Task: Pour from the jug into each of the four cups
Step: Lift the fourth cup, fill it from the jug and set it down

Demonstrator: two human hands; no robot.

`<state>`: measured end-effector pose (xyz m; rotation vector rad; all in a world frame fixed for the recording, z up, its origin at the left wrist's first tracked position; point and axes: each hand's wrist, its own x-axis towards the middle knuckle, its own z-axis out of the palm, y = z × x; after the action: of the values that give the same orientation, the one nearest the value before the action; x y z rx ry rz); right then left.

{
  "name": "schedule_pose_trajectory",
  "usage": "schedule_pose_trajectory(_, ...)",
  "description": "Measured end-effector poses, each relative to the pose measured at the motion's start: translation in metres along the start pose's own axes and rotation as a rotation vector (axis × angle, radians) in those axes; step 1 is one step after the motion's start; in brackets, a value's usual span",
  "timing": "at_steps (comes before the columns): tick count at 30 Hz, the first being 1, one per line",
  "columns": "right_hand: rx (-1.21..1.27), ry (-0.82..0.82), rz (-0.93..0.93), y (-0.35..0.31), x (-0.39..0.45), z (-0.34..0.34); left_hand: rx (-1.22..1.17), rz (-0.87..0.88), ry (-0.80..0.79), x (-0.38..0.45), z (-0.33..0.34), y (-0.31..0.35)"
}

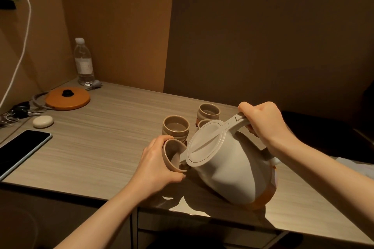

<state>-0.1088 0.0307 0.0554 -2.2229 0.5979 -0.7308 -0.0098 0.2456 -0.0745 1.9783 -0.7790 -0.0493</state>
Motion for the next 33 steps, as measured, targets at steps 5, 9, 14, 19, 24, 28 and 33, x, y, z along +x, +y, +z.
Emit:
schedule_pose_trajectory(5, -0.004, 0.006, -0.006, -0.0007, -0.0004, -0.0003, -0.01, -0.011, 0.005, -0.0009, -0.0005, 0.0006)
schedule_pose_trajectory(9, 0.002, 0.005, 0.0, -0.0006, 0.0006, 0.0004, -0.017, -0.009, 0.007, -0.0016, -0.0006, 0.0027)
schedule_pose_trajectory(14, 0.005, 0.006, -0.008, -0.001, 0.001, 0.0014, -0.026, -0.01, 0.01, -0.0029, -0.0012, 0.0024)
schedule_pose_trajectory(19, -0.018, 0.001, -0.017, -0.0008, 0.0022, 0.0028, -0.031, -0.009, 0.009, -0.004, -0.0004, 0.0023)
schedule_pose_trajectory(24, -0.027, -0.004, -0.018, 0.0012, 0.0037, 0.0043, -0.025, -0.01, 0.003, -0.0044, -0.0006, 0.0013)
schedule_pose_trajectory(28, -0.023, -0.007, -0.016, 0.0016, 0.0043, 0.0049, -0.024, -0.009, 0.005, -0.0041, -0.0004, 0.0004)
schedule_pose_trajectory(33, -0.026, -0.007, -0.033, -0.0001, 0.004, 0.0064, -0.029, -0.016, 0.005, -0.0047, -0.0004, -0.0009)
